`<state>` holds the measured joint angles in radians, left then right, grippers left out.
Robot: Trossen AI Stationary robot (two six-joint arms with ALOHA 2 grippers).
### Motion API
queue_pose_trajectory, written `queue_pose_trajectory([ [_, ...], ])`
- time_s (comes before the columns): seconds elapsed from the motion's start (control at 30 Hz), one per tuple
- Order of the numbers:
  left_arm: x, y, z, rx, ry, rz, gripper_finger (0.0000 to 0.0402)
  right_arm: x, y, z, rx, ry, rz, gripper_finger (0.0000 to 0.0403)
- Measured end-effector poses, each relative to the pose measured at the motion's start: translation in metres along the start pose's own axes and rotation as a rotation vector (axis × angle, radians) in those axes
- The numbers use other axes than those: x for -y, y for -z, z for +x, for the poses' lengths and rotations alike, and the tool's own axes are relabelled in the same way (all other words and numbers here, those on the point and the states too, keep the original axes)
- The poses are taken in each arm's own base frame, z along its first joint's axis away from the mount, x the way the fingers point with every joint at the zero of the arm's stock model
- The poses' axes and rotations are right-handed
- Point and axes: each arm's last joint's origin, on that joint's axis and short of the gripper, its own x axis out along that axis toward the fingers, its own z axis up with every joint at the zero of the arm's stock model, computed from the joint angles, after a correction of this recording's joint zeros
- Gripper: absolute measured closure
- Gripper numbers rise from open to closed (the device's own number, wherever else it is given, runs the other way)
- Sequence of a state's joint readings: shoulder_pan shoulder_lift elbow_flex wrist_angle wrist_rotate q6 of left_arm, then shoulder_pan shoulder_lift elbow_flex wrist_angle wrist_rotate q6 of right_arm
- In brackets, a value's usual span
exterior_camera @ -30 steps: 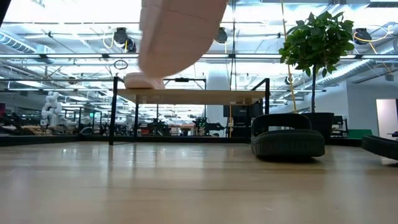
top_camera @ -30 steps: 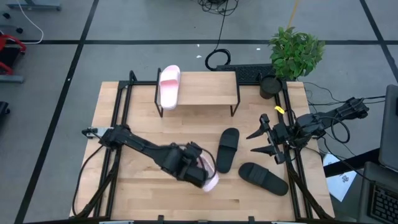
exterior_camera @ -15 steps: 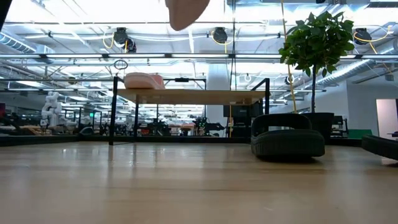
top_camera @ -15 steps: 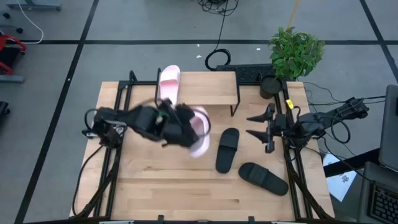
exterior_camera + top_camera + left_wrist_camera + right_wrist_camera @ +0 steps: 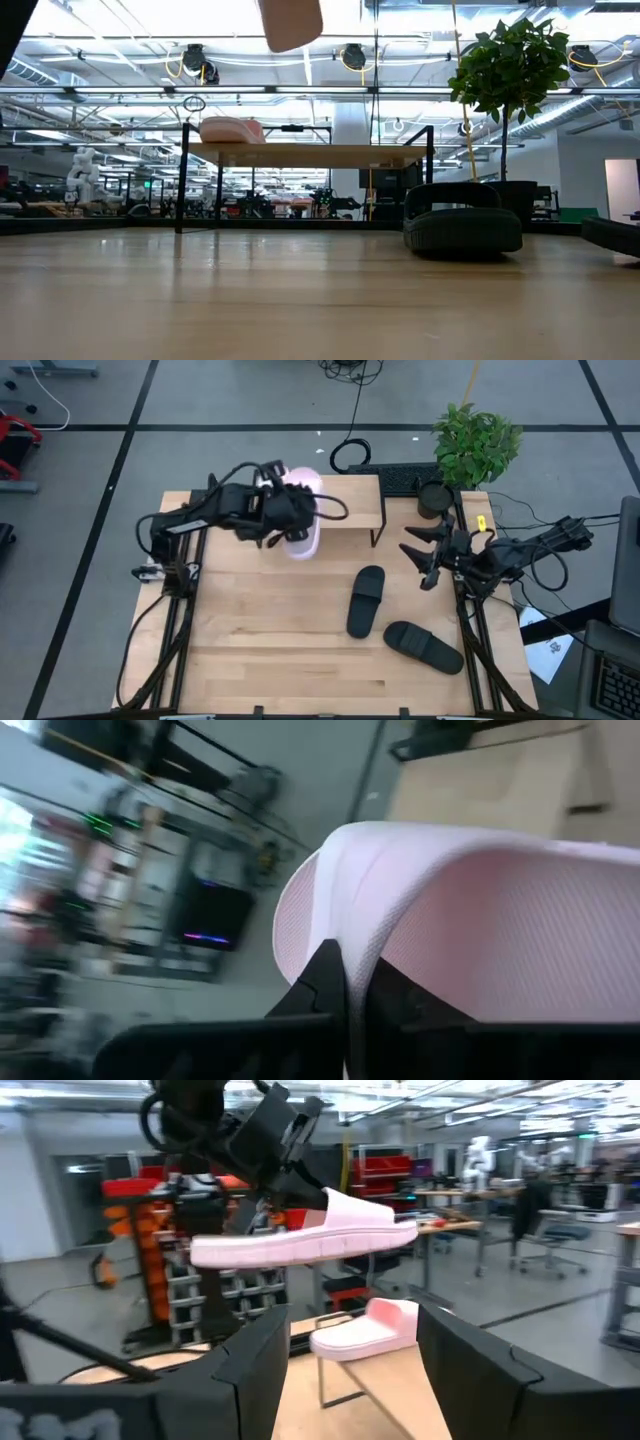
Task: Pick and place slides into the shelf
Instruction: Put the pink slide on the shelf
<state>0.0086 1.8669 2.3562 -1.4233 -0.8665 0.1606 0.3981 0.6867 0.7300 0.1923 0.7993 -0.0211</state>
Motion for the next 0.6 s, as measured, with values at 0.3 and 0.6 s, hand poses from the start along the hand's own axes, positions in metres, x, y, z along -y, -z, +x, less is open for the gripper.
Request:
queue_pose_trajectory([
  [0.3,0.007,-0.020,0.050,-0.031,-0.114,0.132,0.0402,0.000,0.003,0.007,-0.008,0.090,-0.039,0.0193],
  [0.6,0.016,-0.013,0.110,-0.201,-0.096,0.228,0.0402,0.007,0.003,0.012,-0.006,0.147,-0.088,0.0193],
])
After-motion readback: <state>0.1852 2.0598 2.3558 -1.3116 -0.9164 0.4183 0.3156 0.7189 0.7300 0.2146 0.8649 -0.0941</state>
